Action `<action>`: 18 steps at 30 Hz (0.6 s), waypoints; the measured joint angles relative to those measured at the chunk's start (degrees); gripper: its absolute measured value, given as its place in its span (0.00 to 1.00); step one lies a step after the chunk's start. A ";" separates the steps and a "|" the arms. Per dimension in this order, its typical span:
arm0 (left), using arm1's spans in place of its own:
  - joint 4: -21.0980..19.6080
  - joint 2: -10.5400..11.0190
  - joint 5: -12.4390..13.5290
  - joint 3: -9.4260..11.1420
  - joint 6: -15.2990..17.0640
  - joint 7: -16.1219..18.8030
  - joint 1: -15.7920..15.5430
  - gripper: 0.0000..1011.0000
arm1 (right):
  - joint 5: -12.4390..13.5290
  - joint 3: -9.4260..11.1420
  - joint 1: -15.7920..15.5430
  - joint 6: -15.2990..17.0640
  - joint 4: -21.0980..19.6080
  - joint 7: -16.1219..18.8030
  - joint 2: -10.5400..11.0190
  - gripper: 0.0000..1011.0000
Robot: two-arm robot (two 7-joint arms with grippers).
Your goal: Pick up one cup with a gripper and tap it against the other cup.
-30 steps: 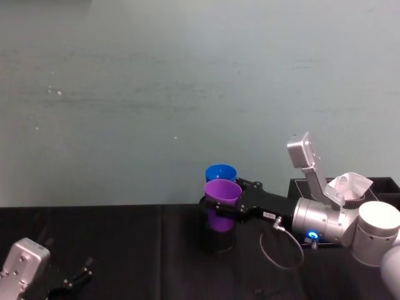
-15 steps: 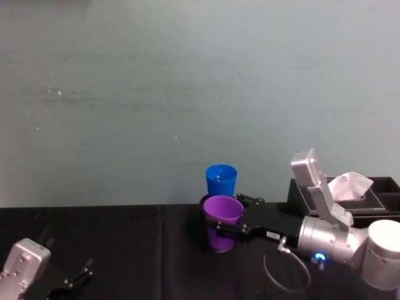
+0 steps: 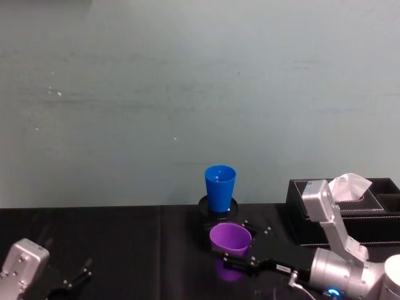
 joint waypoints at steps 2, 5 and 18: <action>0.00 0.00 0.00 0.00 0.00 0.00 0.00 0.99 | 0.15 -0.16 -1.09 -1.13 -0.49 -0.09 0.57 0.74; 0.00 0.00 0.00 0.00 0.00 0.00 0.00 0.99 | 0.26 -0.60 -2.23 -3.07 -0.40 -0.01 1.11 0.74; 0.00 0.00 0.00 0.00 0.00 0.00 0.00 0.99 | 1.16 -2.89 -3.80 -11.72 4.91 3.40 0.99 0.74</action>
